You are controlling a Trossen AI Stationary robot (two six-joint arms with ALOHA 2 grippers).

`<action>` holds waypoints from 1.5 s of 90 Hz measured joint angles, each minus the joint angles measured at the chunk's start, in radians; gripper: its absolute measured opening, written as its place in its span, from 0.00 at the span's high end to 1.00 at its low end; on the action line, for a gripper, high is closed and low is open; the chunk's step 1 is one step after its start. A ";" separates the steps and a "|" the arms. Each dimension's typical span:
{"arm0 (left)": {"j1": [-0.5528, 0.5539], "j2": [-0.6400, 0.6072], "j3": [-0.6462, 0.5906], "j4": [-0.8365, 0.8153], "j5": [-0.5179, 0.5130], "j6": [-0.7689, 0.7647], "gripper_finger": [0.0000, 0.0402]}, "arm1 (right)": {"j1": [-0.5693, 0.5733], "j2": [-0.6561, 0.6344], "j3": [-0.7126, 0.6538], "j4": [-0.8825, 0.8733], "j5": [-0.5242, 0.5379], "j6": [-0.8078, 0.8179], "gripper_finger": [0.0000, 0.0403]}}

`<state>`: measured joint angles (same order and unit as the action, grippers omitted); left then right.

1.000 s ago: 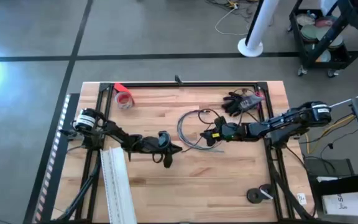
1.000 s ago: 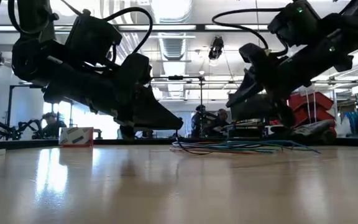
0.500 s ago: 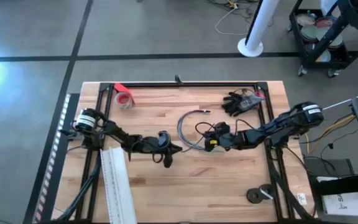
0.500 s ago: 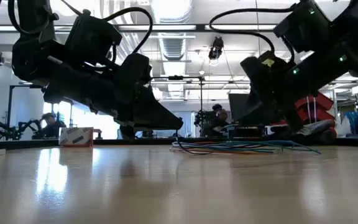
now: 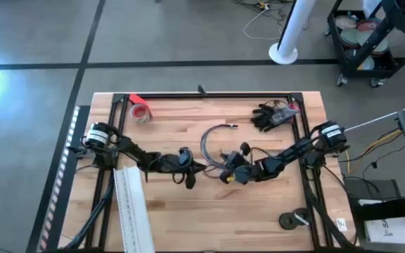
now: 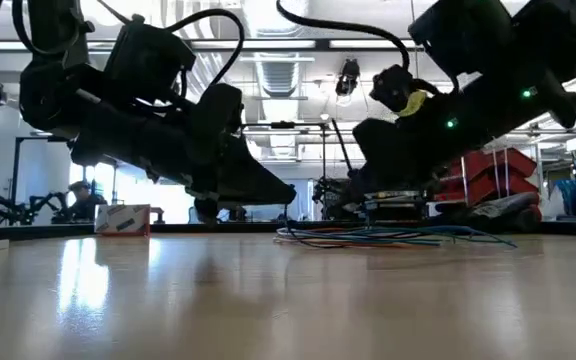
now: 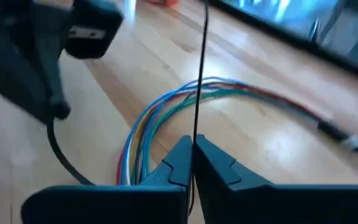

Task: Ziptie cables
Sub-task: Put a zip tie on the cables

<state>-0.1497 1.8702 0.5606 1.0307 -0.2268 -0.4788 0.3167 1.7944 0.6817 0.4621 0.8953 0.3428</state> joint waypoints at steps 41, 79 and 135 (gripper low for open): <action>0.001 0.000 0.000 0.129 0.009 -0.021 1.00 | 0.085 0.097 0.027 -0.065 0.156 -0.242 1.00; 0.001 0.000 0.025 0.140 -0.019 -0.026 1.00 | 0.033 0.106 0.168 -0.301 0.129 -0.221 1.00; 0.006 0.000 0.034 0.118 -0.063 -0.025 1.00 | -0.006 0.106 0.307 -0.651 0.039 -0.186 1.00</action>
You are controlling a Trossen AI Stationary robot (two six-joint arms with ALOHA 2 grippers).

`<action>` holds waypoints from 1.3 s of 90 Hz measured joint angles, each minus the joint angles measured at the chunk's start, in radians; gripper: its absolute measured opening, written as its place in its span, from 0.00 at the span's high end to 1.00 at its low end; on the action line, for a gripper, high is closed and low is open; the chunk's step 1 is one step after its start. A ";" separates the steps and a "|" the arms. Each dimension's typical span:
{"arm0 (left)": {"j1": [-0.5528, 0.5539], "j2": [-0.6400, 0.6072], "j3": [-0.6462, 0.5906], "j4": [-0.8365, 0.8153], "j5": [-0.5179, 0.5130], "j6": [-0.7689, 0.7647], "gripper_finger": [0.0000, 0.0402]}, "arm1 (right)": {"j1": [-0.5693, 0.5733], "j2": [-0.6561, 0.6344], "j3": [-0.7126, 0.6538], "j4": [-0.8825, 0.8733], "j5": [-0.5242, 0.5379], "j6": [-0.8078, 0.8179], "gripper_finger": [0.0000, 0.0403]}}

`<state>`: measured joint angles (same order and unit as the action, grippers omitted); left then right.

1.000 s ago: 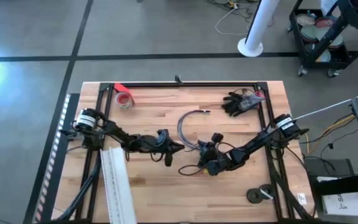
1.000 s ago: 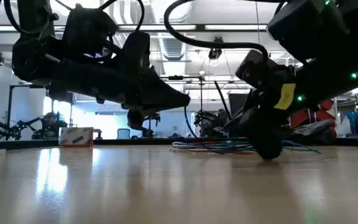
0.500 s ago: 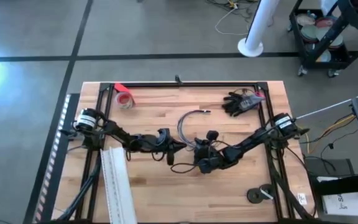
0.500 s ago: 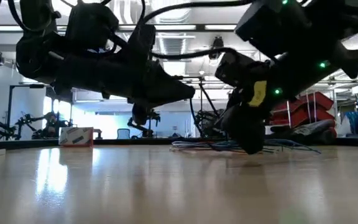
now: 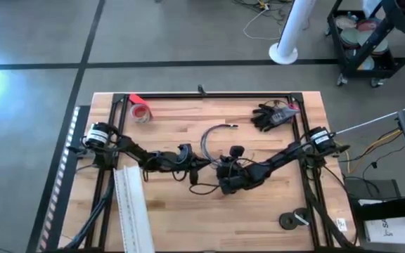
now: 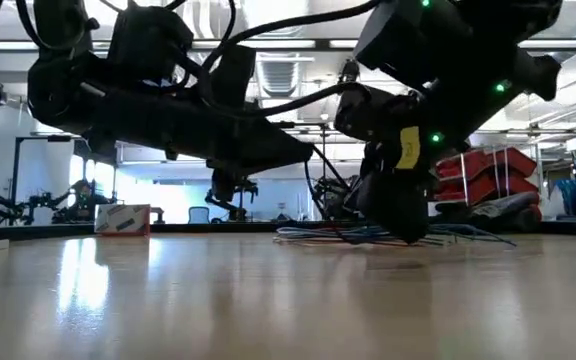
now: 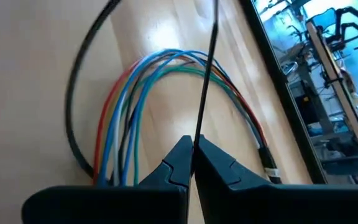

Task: Ziptie cables
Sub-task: Put a zip tie on the cables

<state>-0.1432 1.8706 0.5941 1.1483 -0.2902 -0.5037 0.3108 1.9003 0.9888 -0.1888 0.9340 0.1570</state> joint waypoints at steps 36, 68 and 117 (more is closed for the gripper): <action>0.000 0.000 0.001 -0.005 -0.008 -0.003 1.00 | -0.016 0.000 0.018 -0.069 -0.027 0.013 1.00; 0.001 0.000 0.001 -0.005 -0.015 -0.003 1.00 | -0.017 0.000 0.019 -0.068 -0.027 -0.036 1.00; 0.001 0.000 0.002 -0.014 -0.017 -0.003 1.00 | -0.017 0.000 0.019 -0.068 -0.026 -0.027 1.00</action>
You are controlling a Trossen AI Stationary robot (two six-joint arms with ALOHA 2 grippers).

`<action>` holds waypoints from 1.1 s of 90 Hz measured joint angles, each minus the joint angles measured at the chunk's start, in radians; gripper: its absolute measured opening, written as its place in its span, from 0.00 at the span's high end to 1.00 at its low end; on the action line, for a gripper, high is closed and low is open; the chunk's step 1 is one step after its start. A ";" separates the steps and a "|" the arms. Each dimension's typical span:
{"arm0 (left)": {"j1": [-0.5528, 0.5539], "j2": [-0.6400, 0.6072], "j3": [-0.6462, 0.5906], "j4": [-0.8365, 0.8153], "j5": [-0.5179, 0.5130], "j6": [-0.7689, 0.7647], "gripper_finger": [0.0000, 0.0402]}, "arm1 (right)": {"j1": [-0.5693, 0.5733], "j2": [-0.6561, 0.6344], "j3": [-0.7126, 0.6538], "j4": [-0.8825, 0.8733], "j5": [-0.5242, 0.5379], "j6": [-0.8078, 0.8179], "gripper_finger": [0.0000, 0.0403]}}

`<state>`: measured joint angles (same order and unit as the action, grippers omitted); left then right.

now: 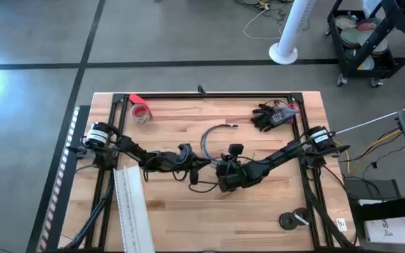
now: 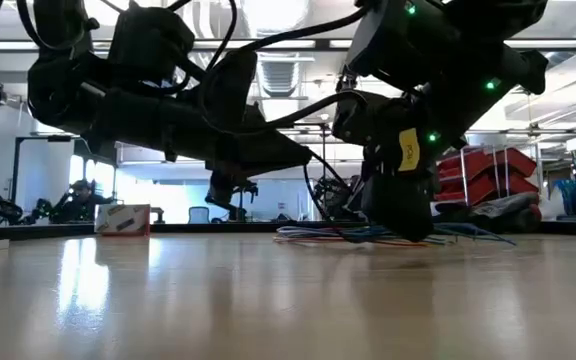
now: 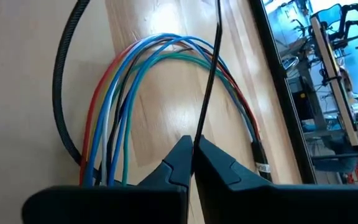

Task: Ziptie cables
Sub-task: Put a zip tie on the cables

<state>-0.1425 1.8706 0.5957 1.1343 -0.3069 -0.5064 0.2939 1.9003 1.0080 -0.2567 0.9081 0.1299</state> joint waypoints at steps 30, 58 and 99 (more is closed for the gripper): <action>0.000 0.000 0.000 0.000 0.000 0.000 1.00 | -0.017 0.000 0.000 -0.002 0.000 0.014 1.00; 0.000 0.000 0.000 -0.001 -0.001 0.000 1.00 | -0.017 0.000 0.000 -0.001 -0.018 -0.018 1.00; 0.000 0.000 0.000 -0.021 -0.019 0.000 1.00 | -0.017 0.000 0.000 0.009 -0.018 -0.037 1.00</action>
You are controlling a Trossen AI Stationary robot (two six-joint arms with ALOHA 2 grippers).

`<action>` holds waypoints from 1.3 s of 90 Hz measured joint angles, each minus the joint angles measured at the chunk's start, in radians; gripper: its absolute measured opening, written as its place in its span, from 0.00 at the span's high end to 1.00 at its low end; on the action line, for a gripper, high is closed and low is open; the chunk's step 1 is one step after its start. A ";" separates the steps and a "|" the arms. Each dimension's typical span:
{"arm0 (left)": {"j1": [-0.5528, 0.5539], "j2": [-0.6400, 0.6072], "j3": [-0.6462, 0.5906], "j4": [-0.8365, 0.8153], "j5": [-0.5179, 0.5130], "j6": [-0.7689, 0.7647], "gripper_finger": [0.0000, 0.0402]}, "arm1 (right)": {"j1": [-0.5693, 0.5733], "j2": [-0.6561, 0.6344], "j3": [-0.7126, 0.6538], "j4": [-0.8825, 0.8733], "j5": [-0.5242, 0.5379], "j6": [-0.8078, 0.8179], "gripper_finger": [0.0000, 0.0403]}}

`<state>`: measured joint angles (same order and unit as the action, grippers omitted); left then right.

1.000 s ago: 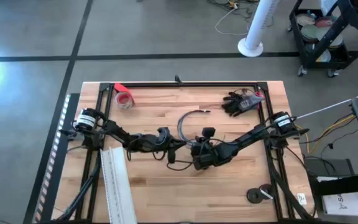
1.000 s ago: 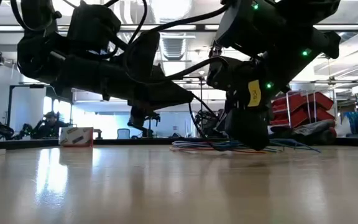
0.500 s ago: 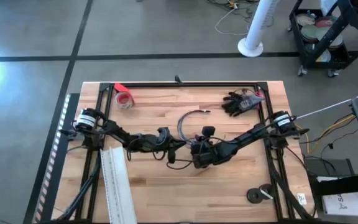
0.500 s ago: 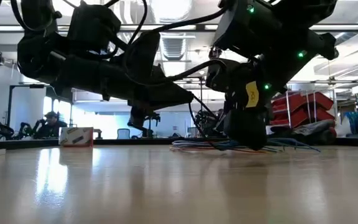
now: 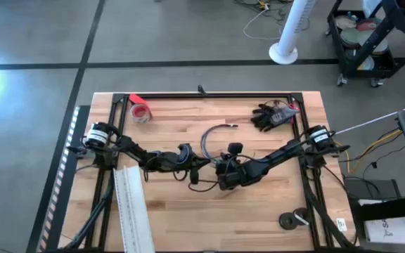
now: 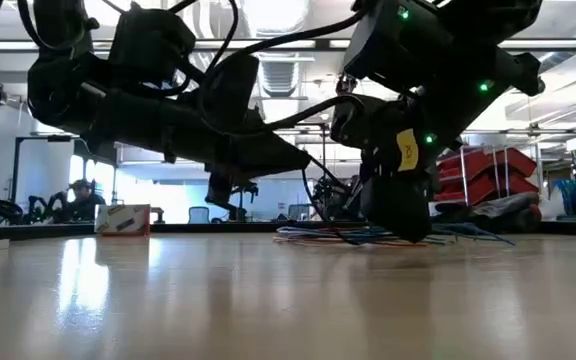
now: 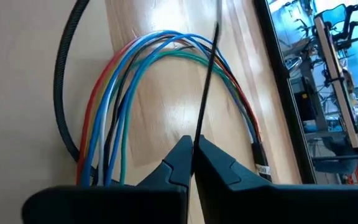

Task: Ziptie cables
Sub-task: Put a zip tie on the cables

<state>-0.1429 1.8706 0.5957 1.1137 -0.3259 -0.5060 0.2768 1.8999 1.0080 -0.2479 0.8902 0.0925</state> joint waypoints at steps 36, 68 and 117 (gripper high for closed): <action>0.000 0.000 0.000 0.000 0.000 0.000 1.00 | 0.000 -0.001 0.028 0.005 0.000 -0.068 1.00; 0.000 0.000 0.000 0.000 0.000 0.000 1.00 | 0.002 -0.001 0.080 0.007 -0.027 -0.161 1.00; -0.001 0.000 0.000 -0.042 -0.005 0.000 1.00 | 0.044 -0.001 0.145 0.016 -0.034 -0.297 1.00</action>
<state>-0.1436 1.8702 0.5957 1.0718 -0.3313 -0.5060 0.3209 1.8992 1.1530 -0.2322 0.8566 -0.2047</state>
